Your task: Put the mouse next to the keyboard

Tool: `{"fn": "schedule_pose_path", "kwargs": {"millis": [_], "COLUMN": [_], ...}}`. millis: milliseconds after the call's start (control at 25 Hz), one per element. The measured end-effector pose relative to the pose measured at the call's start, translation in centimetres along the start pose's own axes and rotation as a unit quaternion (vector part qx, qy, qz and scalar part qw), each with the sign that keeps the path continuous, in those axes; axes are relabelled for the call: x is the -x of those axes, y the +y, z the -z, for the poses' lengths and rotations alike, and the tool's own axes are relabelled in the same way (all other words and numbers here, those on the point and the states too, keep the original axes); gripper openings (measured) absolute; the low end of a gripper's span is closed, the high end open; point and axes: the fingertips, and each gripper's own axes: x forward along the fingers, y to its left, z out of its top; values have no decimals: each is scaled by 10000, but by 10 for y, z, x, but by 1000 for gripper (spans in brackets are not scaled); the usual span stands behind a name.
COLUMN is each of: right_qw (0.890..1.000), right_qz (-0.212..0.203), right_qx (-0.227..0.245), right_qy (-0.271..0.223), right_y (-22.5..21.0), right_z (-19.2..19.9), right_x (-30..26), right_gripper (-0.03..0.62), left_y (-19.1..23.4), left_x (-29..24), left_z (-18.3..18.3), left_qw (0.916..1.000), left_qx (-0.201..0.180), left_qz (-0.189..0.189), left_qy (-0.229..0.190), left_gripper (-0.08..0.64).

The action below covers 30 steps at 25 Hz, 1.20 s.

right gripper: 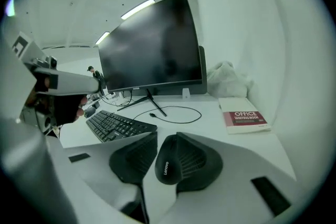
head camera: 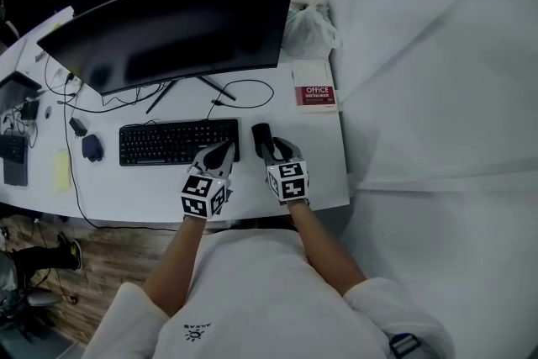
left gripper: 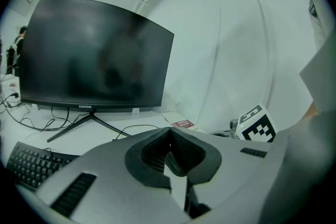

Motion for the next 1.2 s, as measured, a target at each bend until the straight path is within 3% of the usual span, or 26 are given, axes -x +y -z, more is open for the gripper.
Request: {"fn": "schedule_pose_path", "kwargs": {"millis": [120,280,800,1200], "right_qw": [9994,9972,9859,9858], "right_qz": [-173,-419,-841,-797], "right_qx": [-55,-57,-4,-55], "right_qy": [-289,-621,-1445,-1474], "right_y": [5,15,28,18], "right_z": [-15,-36,-92,-89], "right_x": [17,44,122,146], "right_gripper": [55,23,18,17], "left_y": [-2,-4,-11,-15], "left_x": [5,17,53,63], "left_z": [-6,-17,-59,-65], "left_qw": [9999,9996,9959,9943], "left_qx": [-43,-50,-136,-99], "left_qz": [10,24,14,11], "left_qy": [-97,-295,-893,-1061], "left_gripper": [11,11,11,12]}}
